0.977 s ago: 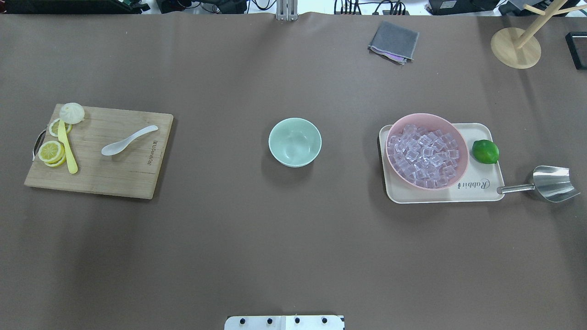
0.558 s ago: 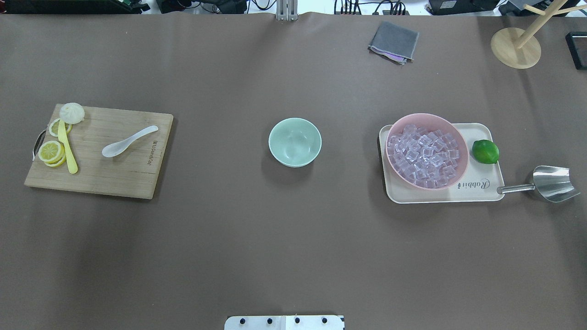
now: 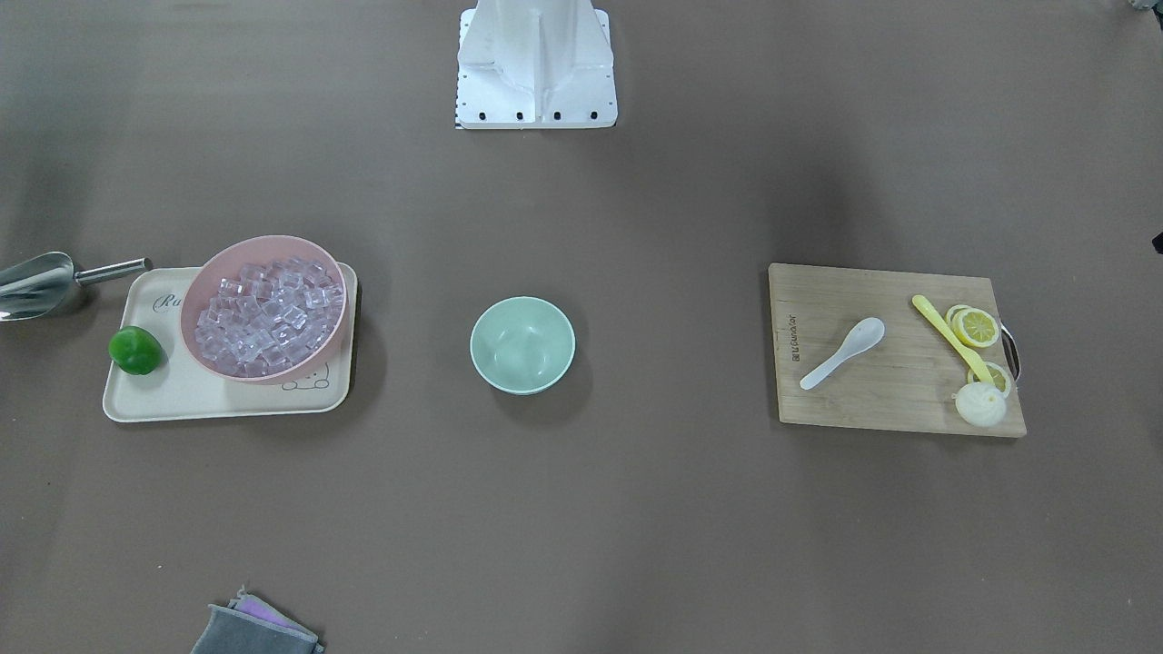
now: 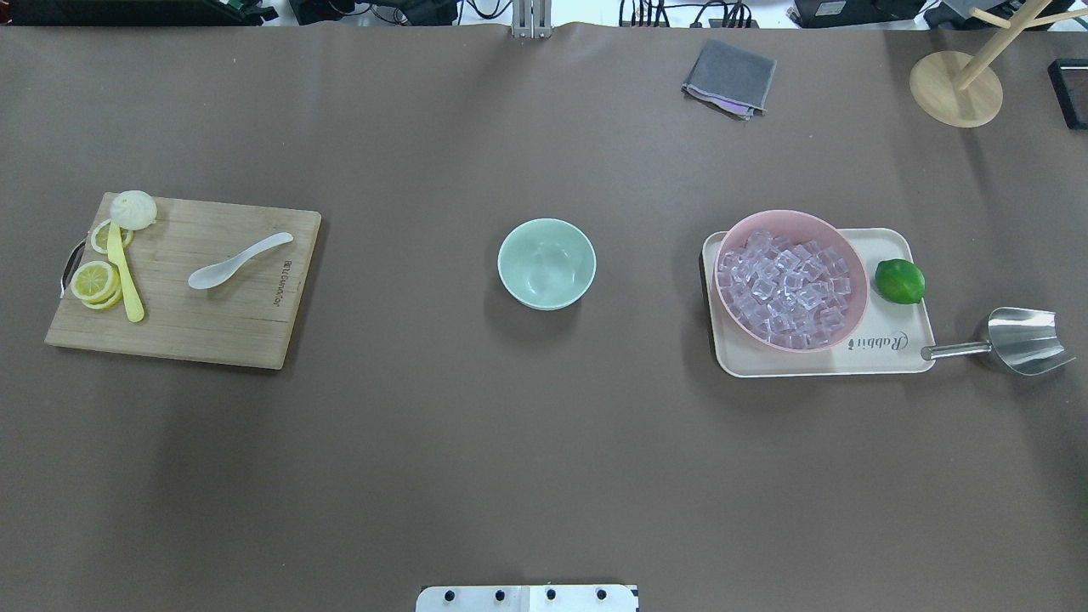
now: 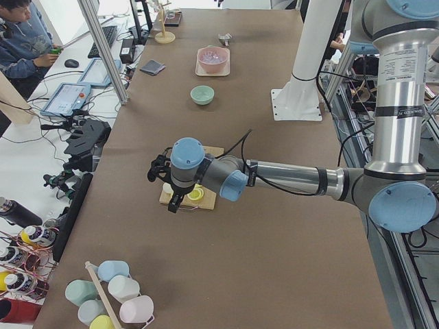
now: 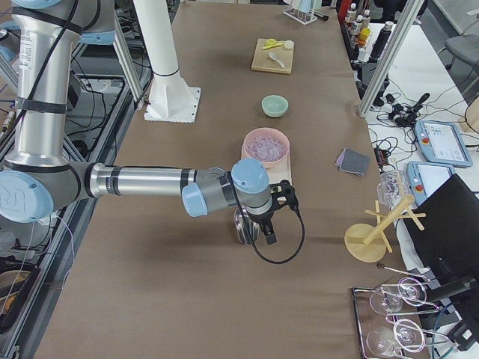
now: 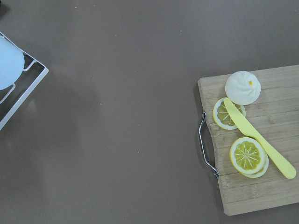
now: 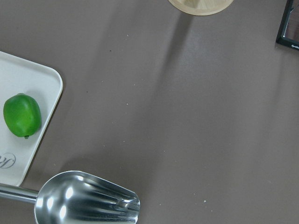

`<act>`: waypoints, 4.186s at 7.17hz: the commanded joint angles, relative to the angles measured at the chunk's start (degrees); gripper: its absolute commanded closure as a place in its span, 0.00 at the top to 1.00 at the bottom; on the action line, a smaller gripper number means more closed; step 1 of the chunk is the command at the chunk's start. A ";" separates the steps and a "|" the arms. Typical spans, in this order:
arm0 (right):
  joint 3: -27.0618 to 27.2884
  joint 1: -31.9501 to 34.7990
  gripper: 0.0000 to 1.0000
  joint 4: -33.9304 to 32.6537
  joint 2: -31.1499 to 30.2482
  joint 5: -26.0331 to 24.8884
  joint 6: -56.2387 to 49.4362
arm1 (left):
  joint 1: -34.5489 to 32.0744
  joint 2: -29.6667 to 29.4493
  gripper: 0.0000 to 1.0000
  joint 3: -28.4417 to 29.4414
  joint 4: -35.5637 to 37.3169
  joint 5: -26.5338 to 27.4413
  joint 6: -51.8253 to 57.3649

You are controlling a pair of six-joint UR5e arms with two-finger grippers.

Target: Put spoon and ice into bowl

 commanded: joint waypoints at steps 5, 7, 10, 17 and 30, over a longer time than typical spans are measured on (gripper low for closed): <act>7.82 -19.57 0.96 -0.03 11.70 -4.20 22.03 | 17.72 -15.44 0.96 0.82 0.57 0.44 -1.60; 7.83 -30.11 0.95 -0.38 18.38 -12.35 22.76 | 26.94 -20.97 0.93 3.69 0.49 9.35 -3.90; 7.39 -35.51 0.95 -0.82 23.32 -13.80 30.82 | 29.61 -21.44 0.85 10.03 -3.36 11.25 -2.94; 6.16 -38.25 0.95 -0.91 24.12 -16.09 31.37 | 33.31 -21.96 0.18 14.00 -3.82 13.98 -2.93; 4.22 -40.62 0.62 -0.82 19.38 -18.28 30.67 | 45.96 -58.42 0.00 30.22 -10.55 27.31 -39.14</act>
